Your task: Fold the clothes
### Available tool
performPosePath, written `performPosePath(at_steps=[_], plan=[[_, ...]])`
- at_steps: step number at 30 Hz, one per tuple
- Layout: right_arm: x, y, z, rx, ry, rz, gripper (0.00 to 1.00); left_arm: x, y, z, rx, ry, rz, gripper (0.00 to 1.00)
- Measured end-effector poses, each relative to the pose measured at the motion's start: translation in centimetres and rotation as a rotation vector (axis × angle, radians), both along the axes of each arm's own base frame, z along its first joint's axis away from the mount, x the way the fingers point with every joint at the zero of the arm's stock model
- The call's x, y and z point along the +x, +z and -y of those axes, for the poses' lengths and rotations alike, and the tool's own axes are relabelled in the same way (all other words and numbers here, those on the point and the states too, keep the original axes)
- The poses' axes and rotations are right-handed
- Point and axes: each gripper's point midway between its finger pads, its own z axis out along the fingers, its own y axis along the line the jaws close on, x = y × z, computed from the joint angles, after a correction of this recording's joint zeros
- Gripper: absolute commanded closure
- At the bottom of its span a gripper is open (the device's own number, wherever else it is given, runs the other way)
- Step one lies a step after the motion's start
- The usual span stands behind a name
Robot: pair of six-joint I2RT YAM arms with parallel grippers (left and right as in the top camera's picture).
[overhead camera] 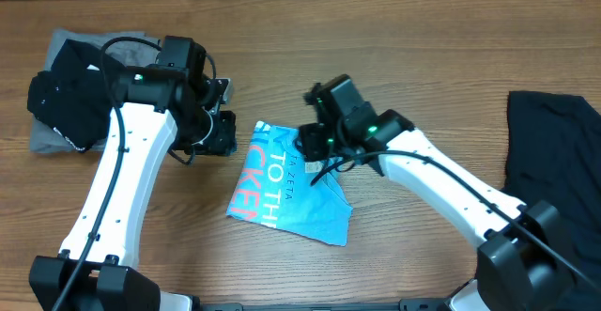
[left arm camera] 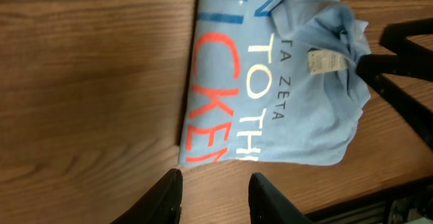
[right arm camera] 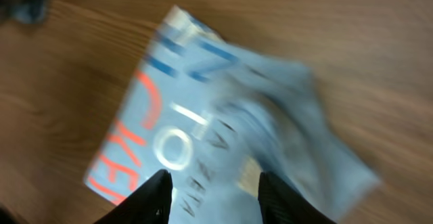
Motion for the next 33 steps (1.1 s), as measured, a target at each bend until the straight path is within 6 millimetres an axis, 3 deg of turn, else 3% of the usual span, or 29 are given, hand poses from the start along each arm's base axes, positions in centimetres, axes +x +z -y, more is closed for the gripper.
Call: performPosePath(at_steps=[3,8,10,13,15,18,24,28,33], plan=[[0.2,-0.8,-2.0,0.019,0.035,0.021,0.48,-0.7,-0.1,-0.9,0.005,0.024,-0.039,0.66],[0.9,-6.1,-2.6,-0.023,-0.005,-0.052,0.44,-1.7,-0.2,-1.5,0.012,0.012,-0.077,0.66],[1.7,-6.3,-3.0,-0.007,-0.032,-0.039,0.44,-1.7,-0.2,-1.5,0.012,0.003,-0.073,0.66],[2.9,-5.6,-3.6,0.038,-0.073,-0.004,0.62,-1.7,-0.2,-1.5,0.012,-0.001,-0.071,0.66],[3.4,-5.2,-3.8,0.055,-0.095,0.012,0.89,-1.6,-0.2,-1.5,0.012,-0.003,-0.069,0.66],[3.3,-5.4,-3.6,0.047,-0.119,-0.004,0.96,-1.6,-0.2,-1.5,0.012,-0.003,-0.068,0.66],[2.9,-6.4,-0.2,-0.027,-0.174,-0.086,0.96,-1.6,-0.2,-1.5,0.013,-0.003,-0.068,0.64],[4.8,-3.8,2.9,-0.020,-0.217,-0.037,0.93,-1.4,-0.2,-1.5,0.011,-0.003,-0.061,0.63],[6.3,-1.7,6.6,-0.030,-0.278,0.004,0.70,-1.3,-0.2,-1.5,0.011,-0.004,-0.057,0.61]])
